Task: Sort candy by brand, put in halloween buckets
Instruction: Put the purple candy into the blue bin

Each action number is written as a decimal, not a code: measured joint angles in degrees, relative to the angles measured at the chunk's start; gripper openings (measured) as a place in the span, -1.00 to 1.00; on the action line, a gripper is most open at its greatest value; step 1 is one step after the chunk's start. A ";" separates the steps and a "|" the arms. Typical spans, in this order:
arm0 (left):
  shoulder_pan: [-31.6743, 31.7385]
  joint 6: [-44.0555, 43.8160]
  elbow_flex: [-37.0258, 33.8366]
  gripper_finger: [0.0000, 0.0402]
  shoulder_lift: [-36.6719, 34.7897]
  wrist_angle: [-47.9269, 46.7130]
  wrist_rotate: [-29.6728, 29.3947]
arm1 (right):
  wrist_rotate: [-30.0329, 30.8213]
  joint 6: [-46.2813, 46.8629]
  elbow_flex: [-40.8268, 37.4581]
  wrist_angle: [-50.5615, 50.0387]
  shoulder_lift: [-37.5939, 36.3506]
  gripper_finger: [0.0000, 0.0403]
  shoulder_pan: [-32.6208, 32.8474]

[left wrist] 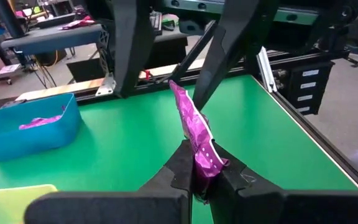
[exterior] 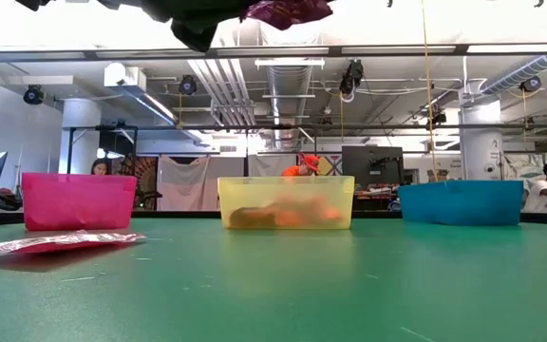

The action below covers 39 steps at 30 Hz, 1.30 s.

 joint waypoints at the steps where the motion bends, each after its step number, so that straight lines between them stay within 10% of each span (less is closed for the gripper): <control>1: 0.02 0.03 0.08 -0.98 0.00 -0.03 0.01 | 0.02 -0.20 0.00 0.01 0.00 0.02 0.00; 15: -0.04 -0.56 -0.04 -0.98 0.00 -1.34 2.58 | 0.81 -2.50 0.37 -1.51 -2.99 -0.94 -0.05; 32: 0.09 -1.79 1.08 -0.98 0.00 -1.06 2.66 | -9.29 -3.48 0.26 -2.19 -1.85 -0.04 0.22; 39: 0.09 0.31 1.42 -0.98 0.00 -1.25 3.99 | -9.26 -5.12 0.24 -1.80 -1.57 -0.05 0.02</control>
